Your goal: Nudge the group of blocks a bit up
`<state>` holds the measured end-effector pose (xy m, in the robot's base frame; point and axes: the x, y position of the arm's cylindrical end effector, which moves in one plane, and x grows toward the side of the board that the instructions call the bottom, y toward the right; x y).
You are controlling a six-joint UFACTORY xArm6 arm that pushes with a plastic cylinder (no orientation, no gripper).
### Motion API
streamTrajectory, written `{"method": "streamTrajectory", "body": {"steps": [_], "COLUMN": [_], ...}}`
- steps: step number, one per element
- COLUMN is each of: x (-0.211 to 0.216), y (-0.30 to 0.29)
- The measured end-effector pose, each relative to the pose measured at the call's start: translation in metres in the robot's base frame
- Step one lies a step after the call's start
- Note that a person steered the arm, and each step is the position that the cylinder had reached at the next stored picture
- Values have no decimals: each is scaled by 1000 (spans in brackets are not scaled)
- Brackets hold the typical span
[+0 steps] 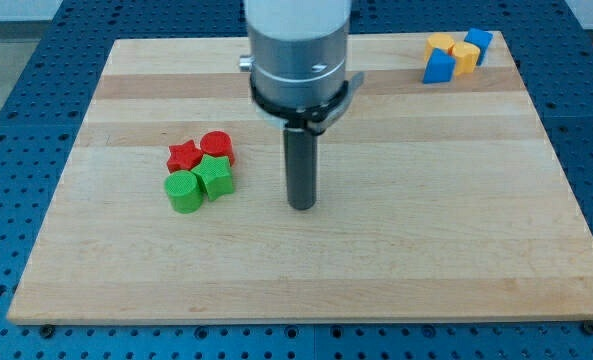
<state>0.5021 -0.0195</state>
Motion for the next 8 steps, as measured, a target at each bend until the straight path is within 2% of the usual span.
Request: {"method": "streamTrajectory", "body": {"steps": [2,4,5,8], "x": [25,26,11,-25], "y": [-72,-146,-156,-111]}}
